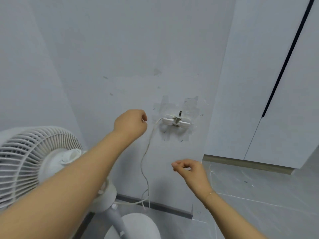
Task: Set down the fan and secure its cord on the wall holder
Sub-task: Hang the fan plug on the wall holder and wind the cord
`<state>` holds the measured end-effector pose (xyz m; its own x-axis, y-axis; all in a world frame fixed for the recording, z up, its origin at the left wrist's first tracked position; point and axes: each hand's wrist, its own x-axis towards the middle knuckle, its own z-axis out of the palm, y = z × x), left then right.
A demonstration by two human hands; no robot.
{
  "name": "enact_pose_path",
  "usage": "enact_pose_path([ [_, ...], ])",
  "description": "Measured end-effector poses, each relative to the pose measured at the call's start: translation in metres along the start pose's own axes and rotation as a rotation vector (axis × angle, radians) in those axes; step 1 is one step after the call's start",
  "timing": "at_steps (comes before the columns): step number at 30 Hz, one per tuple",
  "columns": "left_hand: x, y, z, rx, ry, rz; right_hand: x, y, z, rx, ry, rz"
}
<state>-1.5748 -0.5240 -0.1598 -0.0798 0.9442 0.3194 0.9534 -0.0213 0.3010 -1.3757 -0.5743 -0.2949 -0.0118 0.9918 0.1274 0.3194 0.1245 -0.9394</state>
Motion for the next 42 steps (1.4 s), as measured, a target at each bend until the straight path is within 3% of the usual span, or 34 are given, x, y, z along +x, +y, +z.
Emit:
enact_pose_path([
  [5, 0.019, -0.047, -0.011, 0.189, -0.015, 0.041, 0.026, -0.057, 0.002, -0.131, -0.09, -0.002],
  [7, 0.019, -0.056, 0.0, 0.139, -0.033, 0.043, 0.041, -0.07, 0.007, -0.103, -0.097, 0.044],
  [11, 0.027, -0.064, 0.005, -0.08, 0.144, -0.097, 0.071, -0.08, 0.028, -0.073, -0.111, 0.163],
  [14, 0.029, -0.073, 0.007, -0.234, 0.015, -0.165, 0.084, -0.074, 0.045, -0.032, -0.007, 0.246],
  [18, 0.029, -0.077, 0.012, -0.283, -0.049, -0.175, 0.088, -0.058, 0.052, 0.02, 0.291, 0.338],
  [20, 0.029, -0.074, 0.015, -0.288, -0.096, -0.164, 0.092, -0.053, 0.05, 0.036, 0.334, 0.402],
  [24, 0.028, -0.069, 0.021, -0.312, -0.185, -0.155, 0.09, -0.049, 0.054, 0.142, 0.101, 0.413],
  [28, 0.026, -0.062, 0.025, -0.343, -0.232, -0.176, 0.088, -0.05, 0.055, 0.195, 0.059, 0.381],
  [34, 0.031, -0.044, 0.034, -0.429, -0.278, -0.249, 0.096, -0.055, 0.034, -0.418, -0.131, 0.291],
  [39, 0.041, -0.038, 0.042, -0.428, -0.272, -0.295, 0.113, -0.076, 0.029, -0.531, -0.293, 0.234],
  [42, 0.045, -0.039, 0.043, -0.402, -0.277, -0.288, 0.126, -0.087, 0.036, -0.652, -0.235, 0.17],
])
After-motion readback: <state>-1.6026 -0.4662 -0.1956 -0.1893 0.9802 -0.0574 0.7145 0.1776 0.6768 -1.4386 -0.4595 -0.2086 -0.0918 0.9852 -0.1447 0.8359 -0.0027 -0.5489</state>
